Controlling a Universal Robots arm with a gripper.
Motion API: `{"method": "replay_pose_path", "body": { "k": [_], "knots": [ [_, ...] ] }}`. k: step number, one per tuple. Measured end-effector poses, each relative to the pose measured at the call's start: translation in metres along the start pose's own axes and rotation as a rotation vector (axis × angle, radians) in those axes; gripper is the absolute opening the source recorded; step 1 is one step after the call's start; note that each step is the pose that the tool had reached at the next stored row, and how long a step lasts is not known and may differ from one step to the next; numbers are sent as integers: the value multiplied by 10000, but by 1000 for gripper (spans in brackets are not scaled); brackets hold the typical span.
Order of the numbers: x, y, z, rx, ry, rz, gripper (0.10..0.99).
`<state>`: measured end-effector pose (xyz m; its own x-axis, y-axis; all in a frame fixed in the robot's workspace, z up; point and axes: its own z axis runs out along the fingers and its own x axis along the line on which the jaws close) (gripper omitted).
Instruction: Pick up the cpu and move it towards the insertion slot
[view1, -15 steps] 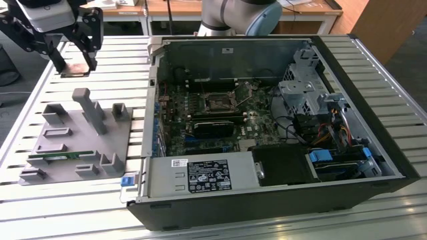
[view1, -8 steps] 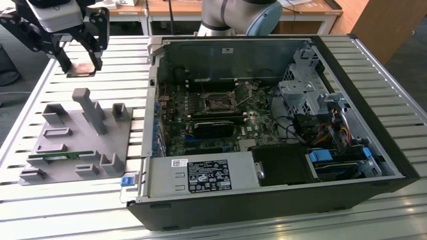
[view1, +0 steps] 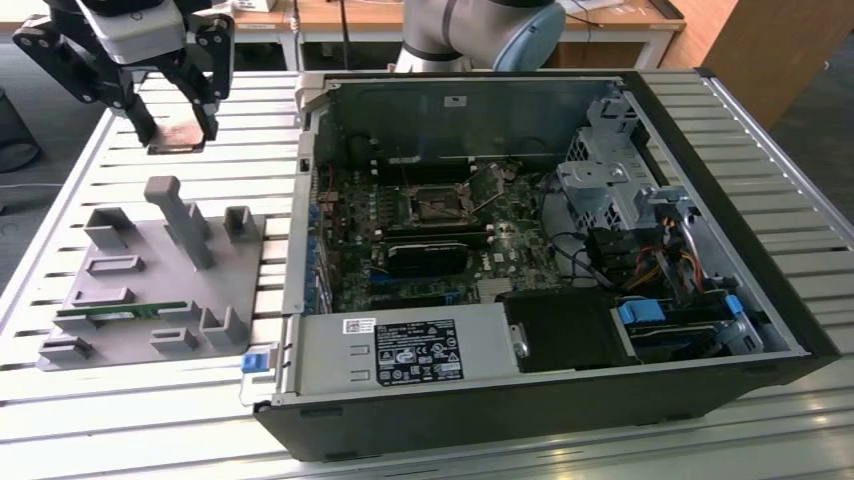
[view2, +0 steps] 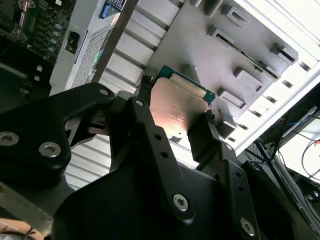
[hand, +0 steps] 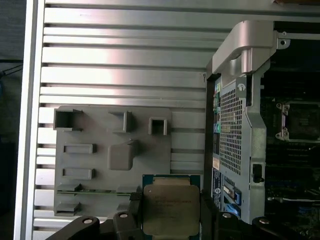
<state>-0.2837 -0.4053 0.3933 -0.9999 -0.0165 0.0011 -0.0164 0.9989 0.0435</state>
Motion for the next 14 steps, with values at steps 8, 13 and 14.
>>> {"method": "replay_pose_path", "body": {
  "k": [8,13,14],
  "knots": [
    [-119,-2,0,-1,-1,0,541],
    [-189,-3,-1,0,0,1,541],
    [-203,-3,0,0,0,0,541]
  ]
}}
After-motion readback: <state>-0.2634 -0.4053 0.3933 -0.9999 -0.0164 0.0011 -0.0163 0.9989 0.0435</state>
